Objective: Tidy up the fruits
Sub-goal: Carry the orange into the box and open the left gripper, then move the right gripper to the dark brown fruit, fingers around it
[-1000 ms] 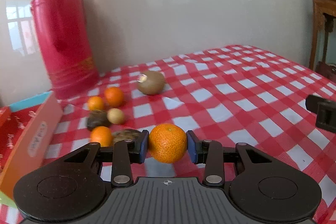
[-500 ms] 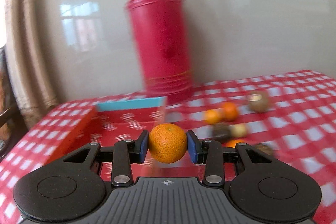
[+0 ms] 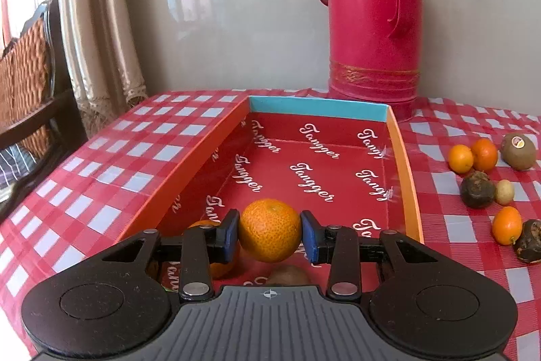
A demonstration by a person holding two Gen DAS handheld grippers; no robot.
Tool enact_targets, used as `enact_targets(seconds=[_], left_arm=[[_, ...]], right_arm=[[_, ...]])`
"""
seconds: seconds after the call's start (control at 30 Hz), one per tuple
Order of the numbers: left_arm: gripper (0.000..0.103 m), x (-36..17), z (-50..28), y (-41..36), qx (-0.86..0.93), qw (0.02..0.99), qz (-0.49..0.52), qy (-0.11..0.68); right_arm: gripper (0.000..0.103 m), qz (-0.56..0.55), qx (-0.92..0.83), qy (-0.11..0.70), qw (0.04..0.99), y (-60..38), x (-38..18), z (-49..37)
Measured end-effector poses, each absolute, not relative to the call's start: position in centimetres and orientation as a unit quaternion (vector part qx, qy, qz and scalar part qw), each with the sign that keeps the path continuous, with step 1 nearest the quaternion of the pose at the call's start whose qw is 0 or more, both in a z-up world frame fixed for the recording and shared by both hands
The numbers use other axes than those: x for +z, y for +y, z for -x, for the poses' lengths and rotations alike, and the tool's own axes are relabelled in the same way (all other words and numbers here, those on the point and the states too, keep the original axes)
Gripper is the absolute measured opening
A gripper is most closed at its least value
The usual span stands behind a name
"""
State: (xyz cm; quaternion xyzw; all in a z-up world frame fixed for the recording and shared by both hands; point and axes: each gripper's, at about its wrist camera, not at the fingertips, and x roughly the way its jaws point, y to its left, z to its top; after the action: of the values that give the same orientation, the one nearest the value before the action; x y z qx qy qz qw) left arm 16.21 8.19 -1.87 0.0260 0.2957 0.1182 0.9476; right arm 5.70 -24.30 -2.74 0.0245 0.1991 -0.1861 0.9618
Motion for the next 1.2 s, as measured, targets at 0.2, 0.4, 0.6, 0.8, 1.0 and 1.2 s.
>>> enact_targets(seconds=[0.2, 0.4, 0.6, 0.8, 1.0, 1.2], left_arm=[[0.081, -1.3, -16.2, 8.4, 0.136, 0.949, -0.01, 0.286], [0.102, -0.4, -14.9, 9.1, 0.16, 0.951, 0.004, 0.263], [0.102, 0.3, -11.9, 10.4, 0.171, 0.954, 0.006, 0.246], [0.102, 0.6, -8.7, 12.2, 0.191, 0.953, 0.007, 0.236], [0.102, 0.3, -6.3, 14.1, 0.208, 0.951, 0.011, 0.231], [0.102, 0.0, -5.0, 14.9, 0.218, 0.95, 0.013, 0.225]], right_arm=[[0.097, -0.023, -0.169, 0.199, 0.965, -23.2, -2.6, -6.1], [0.097, -0.024, -0.157, 0.199, 0.967, -22.5, -2.5, -6.3], [0.097, -0.027, -0.139, 0.202, 0.969, -21.5, -2.5, -6.7], [0.097, -0.024, -0.121, 0.202, 0.971, -20.2, -2.5, -7.1], [0.097, -0.018, -0.105, 0.206, 0.973, -18.7, -2.6, -7.6], [0.097, -0.012, -0.092, 0.209, 0.973, -17.2, -2.9, -8.1]])
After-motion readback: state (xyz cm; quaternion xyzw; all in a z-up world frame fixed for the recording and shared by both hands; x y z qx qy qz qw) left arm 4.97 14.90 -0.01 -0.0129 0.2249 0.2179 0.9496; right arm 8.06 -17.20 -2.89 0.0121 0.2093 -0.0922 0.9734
